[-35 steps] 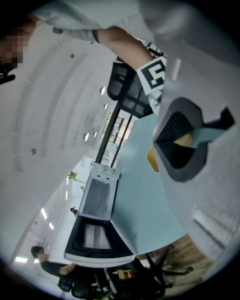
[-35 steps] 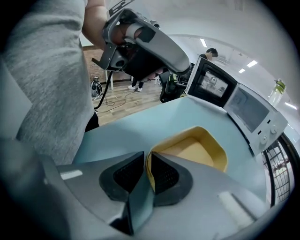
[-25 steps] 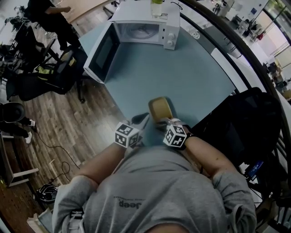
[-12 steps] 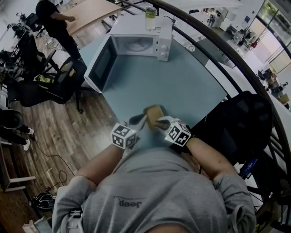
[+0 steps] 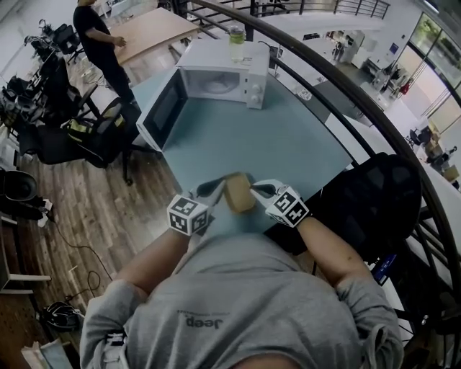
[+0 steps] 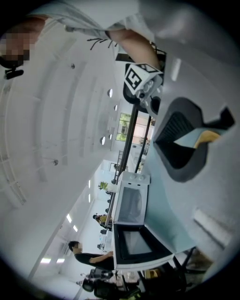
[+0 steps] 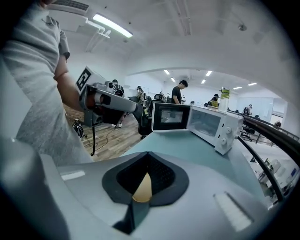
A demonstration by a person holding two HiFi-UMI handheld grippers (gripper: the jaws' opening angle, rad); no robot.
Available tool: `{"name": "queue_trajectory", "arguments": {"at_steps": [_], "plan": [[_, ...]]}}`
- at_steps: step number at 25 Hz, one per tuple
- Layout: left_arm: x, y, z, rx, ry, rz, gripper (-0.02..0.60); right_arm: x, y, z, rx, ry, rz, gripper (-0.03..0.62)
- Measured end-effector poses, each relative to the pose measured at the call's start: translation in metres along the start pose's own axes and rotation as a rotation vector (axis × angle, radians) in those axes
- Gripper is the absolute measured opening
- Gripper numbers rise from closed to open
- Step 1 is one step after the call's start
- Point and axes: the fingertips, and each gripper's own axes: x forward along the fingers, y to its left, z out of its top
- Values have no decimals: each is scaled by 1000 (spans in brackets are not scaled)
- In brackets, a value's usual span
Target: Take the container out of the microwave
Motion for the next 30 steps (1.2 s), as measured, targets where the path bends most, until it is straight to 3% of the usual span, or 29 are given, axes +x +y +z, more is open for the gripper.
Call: {"name": "queue_trajectory", "arguments": {"at_steps": [9, 16, 22, 30], "plan": [[-33, -35, 1, -16, -44, 106, 20, -24, -9, -2, 138, -74, 32, 5], [-52, -36, -7, -35, -52, 151, 20, -29, -2, -7, 179, -76, 59, 5], [-57, -19, 3, -36, -79, 110, 19, -32, 10, -4, 205, -64, 42, 5], [-64, 27, 25, 4, -58, -13, 20, -9, 4, 25, 263, -90, -64, 5]]}}
